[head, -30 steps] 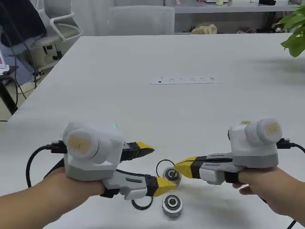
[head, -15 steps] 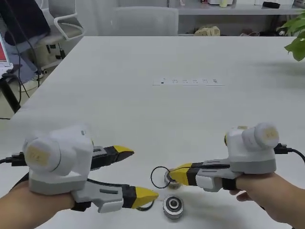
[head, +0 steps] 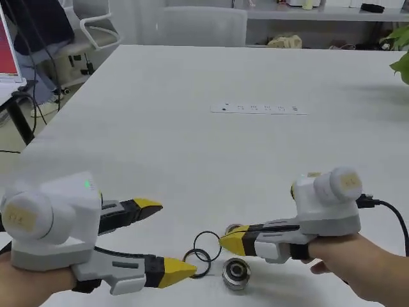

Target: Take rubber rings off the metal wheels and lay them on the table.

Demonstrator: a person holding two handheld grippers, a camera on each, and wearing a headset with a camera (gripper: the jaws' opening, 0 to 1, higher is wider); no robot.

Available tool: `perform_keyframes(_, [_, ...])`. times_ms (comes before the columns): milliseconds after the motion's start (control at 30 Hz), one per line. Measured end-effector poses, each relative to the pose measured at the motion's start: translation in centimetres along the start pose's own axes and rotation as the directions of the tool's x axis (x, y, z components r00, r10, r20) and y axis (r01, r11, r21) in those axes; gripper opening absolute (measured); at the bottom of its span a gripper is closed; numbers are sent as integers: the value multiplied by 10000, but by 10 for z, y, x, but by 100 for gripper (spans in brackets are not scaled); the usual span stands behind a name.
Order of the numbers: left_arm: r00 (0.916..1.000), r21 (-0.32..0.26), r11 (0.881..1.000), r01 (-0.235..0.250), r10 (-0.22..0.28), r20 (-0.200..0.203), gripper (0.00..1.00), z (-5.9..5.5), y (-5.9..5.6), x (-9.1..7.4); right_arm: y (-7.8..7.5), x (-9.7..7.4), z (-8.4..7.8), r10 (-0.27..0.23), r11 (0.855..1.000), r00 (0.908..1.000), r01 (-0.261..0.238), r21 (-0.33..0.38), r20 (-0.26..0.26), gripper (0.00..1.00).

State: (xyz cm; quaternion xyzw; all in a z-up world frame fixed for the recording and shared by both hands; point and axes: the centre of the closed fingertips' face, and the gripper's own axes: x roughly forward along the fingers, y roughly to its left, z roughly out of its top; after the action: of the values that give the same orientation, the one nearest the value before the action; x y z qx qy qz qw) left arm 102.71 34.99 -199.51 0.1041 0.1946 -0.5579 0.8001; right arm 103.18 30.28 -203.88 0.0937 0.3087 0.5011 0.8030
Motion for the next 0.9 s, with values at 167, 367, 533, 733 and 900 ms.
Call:
perform_keyframes(167, [10000,-40,10000,-81,80,-27,67,-3,-1,-3,2,9,-3,117,9998,9998,-114,159,-190,0])
perform_keyframes(367, [9999,-87,9998,-164,164,-38,67,-5,-1,-7,6,18,-10,203,9997,9986,-196,137,-491,0])
perform_keyframes(533, [9997,-160,9996,-250,249,-41,67,-7,1,-9,3,21,-16,73,9999,9970,-63,125,-769,0])
perform_keyframes(733, [9996,-195,9995,-255,252,-128,67,-11,1,-10,-1,22,-19,-142,9999,9958,141,-18,-904,0])
perform_keyframes(900, [9996,-215,9995,-251,247,-165,67,-13,2,-9,-2,23,-21,-206,9997,9950,196,-110,-974,0])
